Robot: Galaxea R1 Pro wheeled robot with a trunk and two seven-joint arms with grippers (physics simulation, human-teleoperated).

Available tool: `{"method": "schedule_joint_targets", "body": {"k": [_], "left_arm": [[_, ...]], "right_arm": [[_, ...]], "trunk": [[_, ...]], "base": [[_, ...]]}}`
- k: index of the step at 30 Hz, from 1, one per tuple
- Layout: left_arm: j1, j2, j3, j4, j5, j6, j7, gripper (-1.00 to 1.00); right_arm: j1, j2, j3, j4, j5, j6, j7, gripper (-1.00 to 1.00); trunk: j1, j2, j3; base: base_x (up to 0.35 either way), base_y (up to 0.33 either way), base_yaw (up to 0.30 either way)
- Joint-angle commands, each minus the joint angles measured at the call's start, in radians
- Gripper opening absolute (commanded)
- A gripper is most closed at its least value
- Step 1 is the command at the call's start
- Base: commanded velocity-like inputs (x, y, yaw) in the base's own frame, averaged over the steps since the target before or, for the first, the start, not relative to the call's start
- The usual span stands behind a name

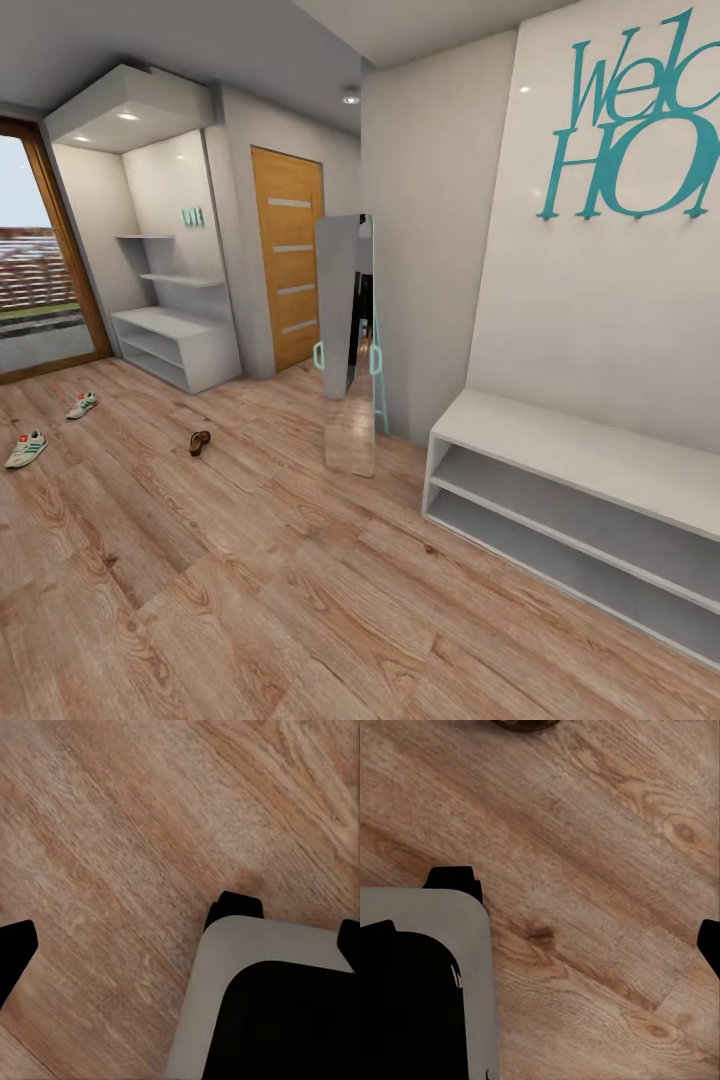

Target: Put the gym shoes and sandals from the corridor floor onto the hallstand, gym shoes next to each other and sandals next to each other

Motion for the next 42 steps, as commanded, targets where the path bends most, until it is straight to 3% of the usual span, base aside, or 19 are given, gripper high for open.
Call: {"method": "schedule_joint_targets", "body": {"k": [1, 42], "left_arm": [[0.000, 0.000, 0.000, -0.003, 0.000, 0.000, 0.000, 1.00], [-0.001, 0.001, 0.004, -0.013, 0.004, 0.003, -0.003, 1.00]], "right_arm": [[-0.001, -0.001, 0.000, 0.000, 0.000, 0.000, 0.001, 1.00], [-0.003, 0.003, -0.001, -0.001, -0.001, -0.006, 0.003, 1.00]], "trunk": [[0.000, 0.000, 0.000], [0.000, 0.000, 0.000]], "base": [[0.000, 0.000, 0.000], [0.009, 0.085, 0.000]]}}
